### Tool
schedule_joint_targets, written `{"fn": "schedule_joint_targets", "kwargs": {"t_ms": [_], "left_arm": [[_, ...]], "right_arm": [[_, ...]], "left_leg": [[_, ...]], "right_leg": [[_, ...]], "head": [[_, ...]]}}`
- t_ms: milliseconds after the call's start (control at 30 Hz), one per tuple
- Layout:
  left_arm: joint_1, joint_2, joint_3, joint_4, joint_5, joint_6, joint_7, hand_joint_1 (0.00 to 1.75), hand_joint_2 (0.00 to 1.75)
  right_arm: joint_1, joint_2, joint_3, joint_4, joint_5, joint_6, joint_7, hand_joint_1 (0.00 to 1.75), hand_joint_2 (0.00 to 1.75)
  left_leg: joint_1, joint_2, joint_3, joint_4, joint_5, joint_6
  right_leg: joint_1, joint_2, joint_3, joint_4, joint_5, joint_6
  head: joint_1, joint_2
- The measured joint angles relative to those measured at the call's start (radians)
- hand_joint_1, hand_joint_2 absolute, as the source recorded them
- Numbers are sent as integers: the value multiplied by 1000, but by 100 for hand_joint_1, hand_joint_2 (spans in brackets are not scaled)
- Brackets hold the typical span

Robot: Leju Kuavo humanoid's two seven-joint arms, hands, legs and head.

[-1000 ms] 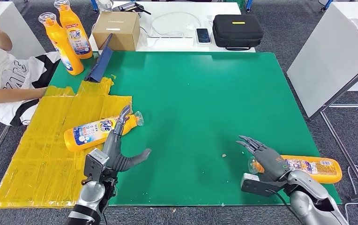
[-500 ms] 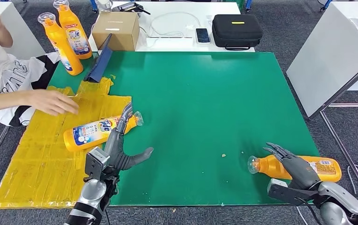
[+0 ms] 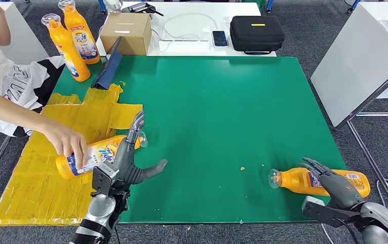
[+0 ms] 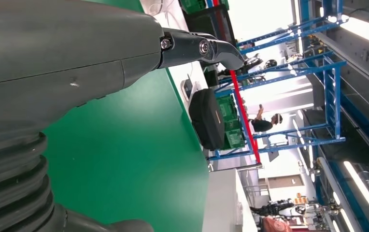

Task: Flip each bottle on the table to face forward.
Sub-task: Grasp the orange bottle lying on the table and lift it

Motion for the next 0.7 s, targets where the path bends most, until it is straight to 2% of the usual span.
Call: {"fn": "schedule_joint_targets", "kwargs": {"t_ms": [233,700], "left_arm": [[0,0,-6,-1,8,-1,0,0,175],[-5,0,-9,5,11,-8,11,0,175]], "right_arm": [[-20,-1,-38,25,34,-10,21,0,175],[-127,33,-30,176,141,-67,62,0,175]], "left_leg": [[0,0,0,0,0,0],[0,0,0,0,0,0]], "right_leg": [[0,0,0,0,0,0],[0,0,0,0,0,0]], "head": [[0,0],[0,0]]}}
